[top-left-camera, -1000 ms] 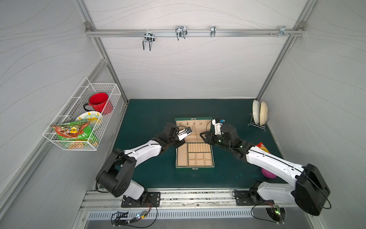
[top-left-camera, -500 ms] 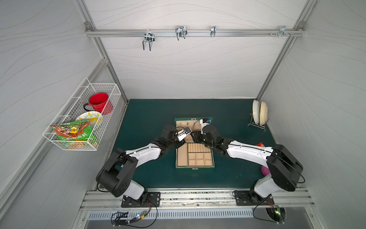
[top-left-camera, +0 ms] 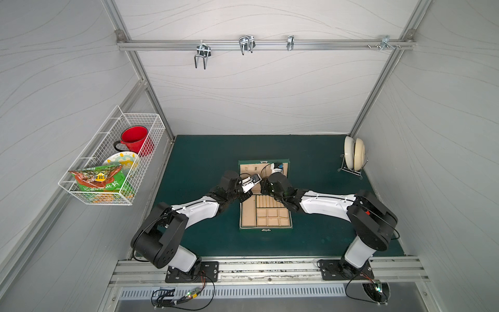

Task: Put jewelry chain into jewelry box
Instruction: Adjust the necklace in the storage slot.

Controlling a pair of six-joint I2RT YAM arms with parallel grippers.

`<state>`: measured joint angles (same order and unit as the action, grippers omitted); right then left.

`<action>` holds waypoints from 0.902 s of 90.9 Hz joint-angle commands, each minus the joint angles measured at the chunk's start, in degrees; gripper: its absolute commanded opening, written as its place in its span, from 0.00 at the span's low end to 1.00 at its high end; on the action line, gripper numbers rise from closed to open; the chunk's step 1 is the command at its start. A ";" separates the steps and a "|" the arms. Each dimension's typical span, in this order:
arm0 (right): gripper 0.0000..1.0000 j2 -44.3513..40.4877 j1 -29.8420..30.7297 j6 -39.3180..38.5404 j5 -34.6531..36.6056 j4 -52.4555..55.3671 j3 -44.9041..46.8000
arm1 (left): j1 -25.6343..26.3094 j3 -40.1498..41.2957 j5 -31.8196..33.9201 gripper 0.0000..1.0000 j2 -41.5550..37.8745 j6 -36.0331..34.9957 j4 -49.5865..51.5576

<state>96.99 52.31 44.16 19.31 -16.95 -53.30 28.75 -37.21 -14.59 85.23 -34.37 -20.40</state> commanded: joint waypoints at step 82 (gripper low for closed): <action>0.00 -7.44 0.24 -1.95 0.15 -4.63 3.69 | 0.78 0.14 -0.60 0.00 0.07 0.11 -2.27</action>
<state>91.88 52.69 42.87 20.23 -19.75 -50.54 28.88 -36.73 -14.26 85.21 -34.83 -20.99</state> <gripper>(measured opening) 0.055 0.055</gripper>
